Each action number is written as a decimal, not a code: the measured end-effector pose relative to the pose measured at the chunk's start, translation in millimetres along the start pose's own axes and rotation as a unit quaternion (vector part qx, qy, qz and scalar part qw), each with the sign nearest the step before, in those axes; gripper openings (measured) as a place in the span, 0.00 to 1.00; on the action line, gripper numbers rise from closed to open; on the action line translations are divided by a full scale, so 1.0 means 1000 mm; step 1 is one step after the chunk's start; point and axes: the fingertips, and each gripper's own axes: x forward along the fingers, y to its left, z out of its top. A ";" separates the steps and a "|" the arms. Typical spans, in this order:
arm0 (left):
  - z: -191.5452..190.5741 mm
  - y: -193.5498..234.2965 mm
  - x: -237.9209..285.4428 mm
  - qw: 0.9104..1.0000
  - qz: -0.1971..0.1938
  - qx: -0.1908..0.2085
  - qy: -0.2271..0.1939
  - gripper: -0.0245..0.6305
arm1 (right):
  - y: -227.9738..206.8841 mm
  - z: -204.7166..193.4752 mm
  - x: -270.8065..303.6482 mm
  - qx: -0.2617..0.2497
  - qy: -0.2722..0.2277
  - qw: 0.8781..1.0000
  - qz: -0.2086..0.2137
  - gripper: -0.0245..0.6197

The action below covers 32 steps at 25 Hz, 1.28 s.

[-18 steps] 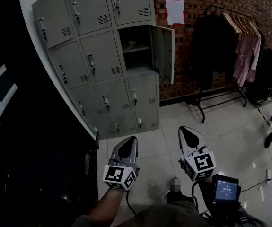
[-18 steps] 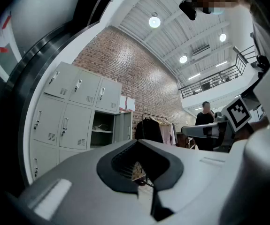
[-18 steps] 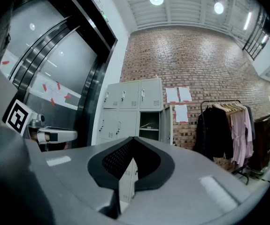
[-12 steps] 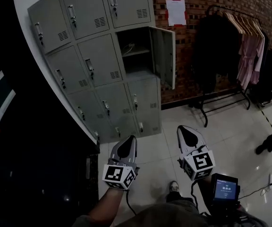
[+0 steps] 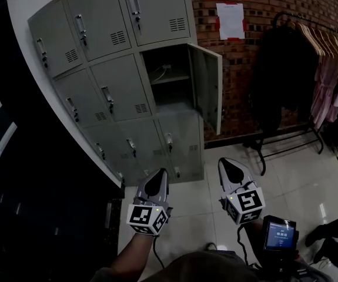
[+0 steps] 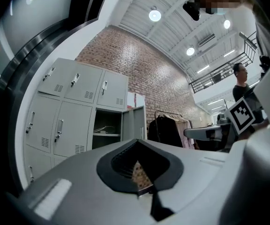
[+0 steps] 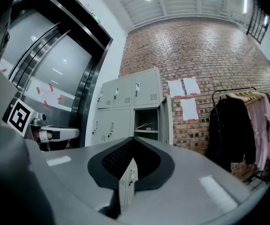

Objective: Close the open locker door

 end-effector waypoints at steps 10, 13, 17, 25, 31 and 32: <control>-0.024 0.025 0.072 1.000 0.021 0.001 0.019 0.02 | -0.057 -0.023 0.072 0.014 0.012 1.000 0.015 0.03; -0.033 0.041 0.093 1.000 0.015 -0.001 0.022 0.02 | -0.067 -0.031 0.095 0.013 0.018 1.000 0.008 0.03; -0.044 0.068 0.126 1.000 -0.005 -0.006 0.019 0.02 | -0.078 -0.042 0.129 0.003 0.024 1.000 -0.011 0.03; -0.044 0.126 0.195 0.998 -0.059 -0.013 0.006 0.02 | -0.101 -0.038 0.193 -0.011 0.017 0.997 -0.070 0.04; -0.047 0.147 0.228 0.996 -0.084 -0.016 0.004 0.02 | -0.113 -0.039 0.218 -0.014 0.012 0.995 -0.097 0.04; -0.048 0.148 0.231 0.996 -0.085 -0.017 0.004 0.02 | -0.115 -0.040 0.220 -0.015 0.012 0.995 -0.098 0.04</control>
